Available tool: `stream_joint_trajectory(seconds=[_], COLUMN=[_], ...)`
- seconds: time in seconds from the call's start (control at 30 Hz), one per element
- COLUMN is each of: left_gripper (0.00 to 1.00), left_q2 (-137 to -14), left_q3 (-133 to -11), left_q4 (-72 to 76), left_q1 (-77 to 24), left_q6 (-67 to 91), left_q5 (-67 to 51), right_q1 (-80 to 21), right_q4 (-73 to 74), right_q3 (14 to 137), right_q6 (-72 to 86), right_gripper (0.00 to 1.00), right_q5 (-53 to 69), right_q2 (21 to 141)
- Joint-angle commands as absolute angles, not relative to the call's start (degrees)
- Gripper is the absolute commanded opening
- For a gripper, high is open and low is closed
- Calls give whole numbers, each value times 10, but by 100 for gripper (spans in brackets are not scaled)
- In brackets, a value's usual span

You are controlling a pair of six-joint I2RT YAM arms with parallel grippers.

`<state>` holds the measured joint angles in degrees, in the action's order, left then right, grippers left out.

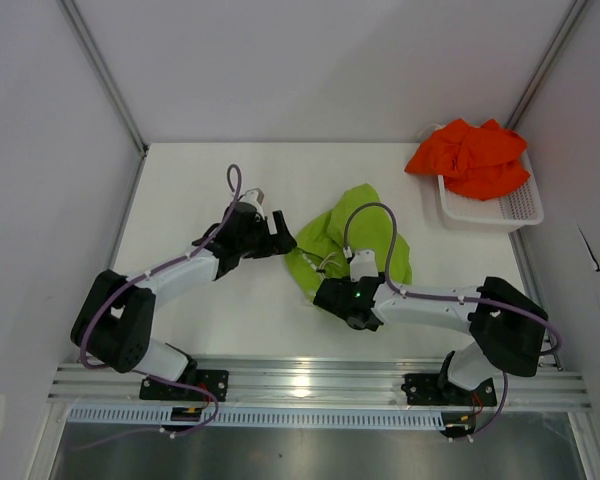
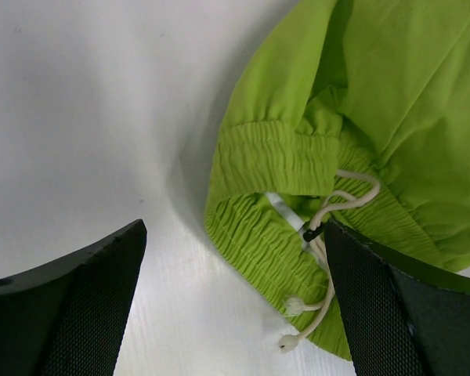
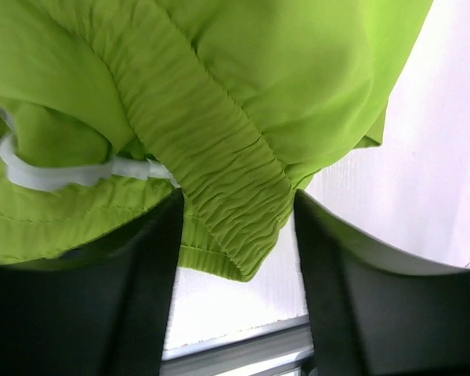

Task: Fold and stack the shorts
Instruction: Flatten the shorts out

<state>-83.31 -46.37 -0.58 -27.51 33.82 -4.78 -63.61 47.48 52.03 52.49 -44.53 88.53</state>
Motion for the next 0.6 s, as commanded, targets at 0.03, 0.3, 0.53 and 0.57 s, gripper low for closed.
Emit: stream_joint_trajectory(seconds=[0.03, 0.3, 0.53, 0.57], left_gripper=[95, 92, 79, 78], left_q2=[-836, -859, -902, -905], left_q3=[-448, -438, -458, -454], left_q4=[9, 6, 17, 31], left_q1=[-277, -279, -292, -295], left_q6=[294, 282, 251, 246], left_q5=[-48, -65, -41, -39], right_q1=[-635, -634, -627, -630], right_q4=[450, 427, 532, 542], right_q3=[491, 466, 514, 514], right_q6=[535, 528, 638, 649], right_gripper=[63, 78, 61, 58], right_q5=[-447, -444, -533, -539], right_q2=[842, 846, 936, 940])
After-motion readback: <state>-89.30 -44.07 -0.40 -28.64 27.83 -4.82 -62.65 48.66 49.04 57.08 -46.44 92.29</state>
